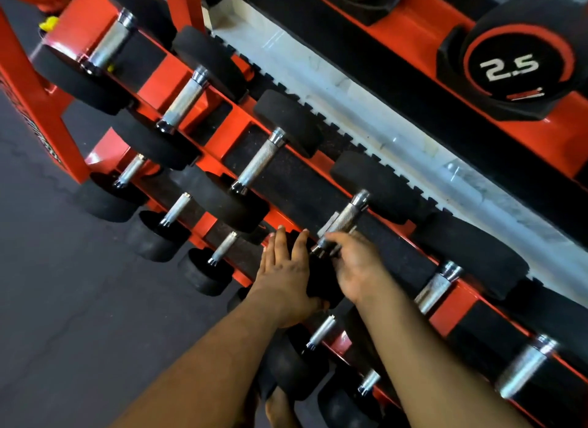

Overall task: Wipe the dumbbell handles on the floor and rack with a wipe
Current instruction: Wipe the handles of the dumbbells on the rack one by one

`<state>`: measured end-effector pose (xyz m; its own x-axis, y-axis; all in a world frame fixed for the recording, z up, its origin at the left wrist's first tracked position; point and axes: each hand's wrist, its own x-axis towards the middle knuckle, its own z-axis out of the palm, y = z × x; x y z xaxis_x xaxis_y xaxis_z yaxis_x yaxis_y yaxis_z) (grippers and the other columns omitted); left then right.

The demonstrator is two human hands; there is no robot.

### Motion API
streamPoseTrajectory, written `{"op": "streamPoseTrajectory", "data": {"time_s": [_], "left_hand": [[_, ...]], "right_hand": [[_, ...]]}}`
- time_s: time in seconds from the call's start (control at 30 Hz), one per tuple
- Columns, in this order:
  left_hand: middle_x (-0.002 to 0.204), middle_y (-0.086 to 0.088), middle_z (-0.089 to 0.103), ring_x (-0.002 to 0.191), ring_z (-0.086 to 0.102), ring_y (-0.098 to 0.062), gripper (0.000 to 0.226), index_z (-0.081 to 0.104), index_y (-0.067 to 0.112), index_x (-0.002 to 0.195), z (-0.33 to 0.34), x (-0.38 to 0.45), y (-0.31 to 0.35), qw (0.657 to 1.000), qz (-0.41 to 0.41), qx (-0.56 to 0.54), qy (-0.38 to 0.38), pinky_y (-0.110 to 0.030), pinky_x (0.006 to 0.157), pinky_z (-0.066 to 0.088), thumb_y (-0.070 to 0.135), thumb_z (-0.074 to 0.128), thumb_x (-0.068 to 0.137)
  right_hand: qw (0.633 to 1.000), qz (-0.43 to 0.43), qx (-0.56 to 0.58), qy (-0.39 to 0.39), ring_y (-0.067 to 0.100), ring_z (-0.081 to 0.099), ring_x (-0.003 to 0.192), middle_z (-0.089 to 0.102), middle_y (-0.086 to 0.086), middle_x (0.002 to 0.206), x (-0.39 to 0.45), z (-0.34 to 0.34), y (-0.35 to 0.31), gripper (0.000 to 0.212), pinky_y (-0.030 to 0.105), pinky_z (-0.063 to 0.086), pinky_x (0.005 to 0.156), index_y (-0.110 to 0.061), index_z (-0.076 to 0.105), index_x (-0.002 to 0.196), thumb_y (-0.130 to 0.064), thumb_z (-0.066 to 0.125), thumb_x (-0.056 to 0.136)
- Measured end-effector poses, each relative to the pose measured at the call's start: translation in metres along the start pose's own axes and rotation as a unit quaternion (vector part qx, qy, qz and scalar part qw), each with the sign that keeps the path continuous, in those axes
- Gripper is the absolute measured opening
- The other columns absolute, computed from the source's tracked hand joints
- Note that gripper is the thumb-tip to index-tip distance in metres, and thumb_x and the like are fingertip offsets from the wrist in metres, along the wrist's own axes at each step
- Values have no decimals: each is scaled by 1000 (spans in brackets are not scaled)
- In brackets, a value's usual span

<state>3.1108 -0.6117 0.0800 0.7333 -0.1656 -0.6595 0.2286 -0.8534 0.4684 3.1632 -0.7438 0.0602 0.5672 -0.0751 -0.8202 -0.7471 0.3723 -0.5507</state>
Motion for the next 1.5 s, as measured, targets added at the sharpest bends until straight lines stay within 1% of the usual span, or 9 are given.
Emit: {"op": "streamPoseTrajectory", "data": {"time_s": [0.2,0.37,0.53,0.73,0.8,0.9,1.07,1.23,1.5], "left_hand": [[161,-11,-37,151,-28,-31,128,-17,31,159,3,2,-1,1000,1,3,-3,-45,123,-6,52,81,79],[162,-14,-35,151,-29,-31,128,-16,29,159,3,1,-2,1000,8,-1,5,-43,122,-10,53,80,78],[162,-15,-34,151,-27,-33,129,-15,28,159,5,2,-3,1000,13,3,12,-43,124,-9,55,80,76],[162,-14,-34,151,-27,-32,129,-14,29,159,6,2,-2,1000,11,0,15,-45,125,-7,55,80,76],[162,-14,-34,151,-27,-32,128,-14,29,159,6,2,-3,1000,11,0,16,-45,126,-6,55,80,76],[162,-14,-34,152,-27,-32,128,-14,29,159,6,2,-5,1000,12,3,14,-45,126,-6,54,81,76],[162,-10,-36,151,-29,-30,127,-14,32,159,1,-1,1,1000,4,-4,5,-46,122,-5,52,81,78],[162,-11,-35,151,-28,-30,126,-13,31,160,1,-1,-1,1000,4,-2,2,-45,122,-5,52,81,78],[162,-12,-34,151,-28,-30,128,-13,31,159,4,1,-3,1000,7,1,9,-42,121,-8,54,81,77]], "right_hand": [[993,-69,96,8,23,67,100,68,14,104,32,-13,-24,36,37,51,98,-4,65,112,-13,71,77],[991,-29,100,-80,16,67,84,64,5,93,33,-16,-32,22,32,54,91,-15,67,106,-14,66,84],[993,-80,88,27,18,69,100,71,7,101,22,-13,-21,13,32,52,90,-14,66,100,-6,66,90],[997,-21,69,-13,12,60,64,58,4,79,37,4,-43,11,27,50,75,-13,59,84,-8,63,92],[995,-24,88,-35,14,64,70,61,6,82,43,-4,-39,2,28,52,81,-11,62,91,-10,63,92],[995,-31,96,-4,23,67,108,70,12,109,37,-19,-27,34,36,50,101,-6,63,123,-17,67,91],[999,0,24,-34,16,64,76,65,4,79,32,-5,-11,9,34,53,82,-17,65,88,-24,69,92],[994,-5,46,-101,18,66,85,69,6,85,30,-17,-13,13,38,47,100,-16,68,92,-26,61,97],[989,4,43,-142,15,67,93,67,3,95,31,-25,-4,15,33,50,95,-17,67,105,-27,65,94]]}}
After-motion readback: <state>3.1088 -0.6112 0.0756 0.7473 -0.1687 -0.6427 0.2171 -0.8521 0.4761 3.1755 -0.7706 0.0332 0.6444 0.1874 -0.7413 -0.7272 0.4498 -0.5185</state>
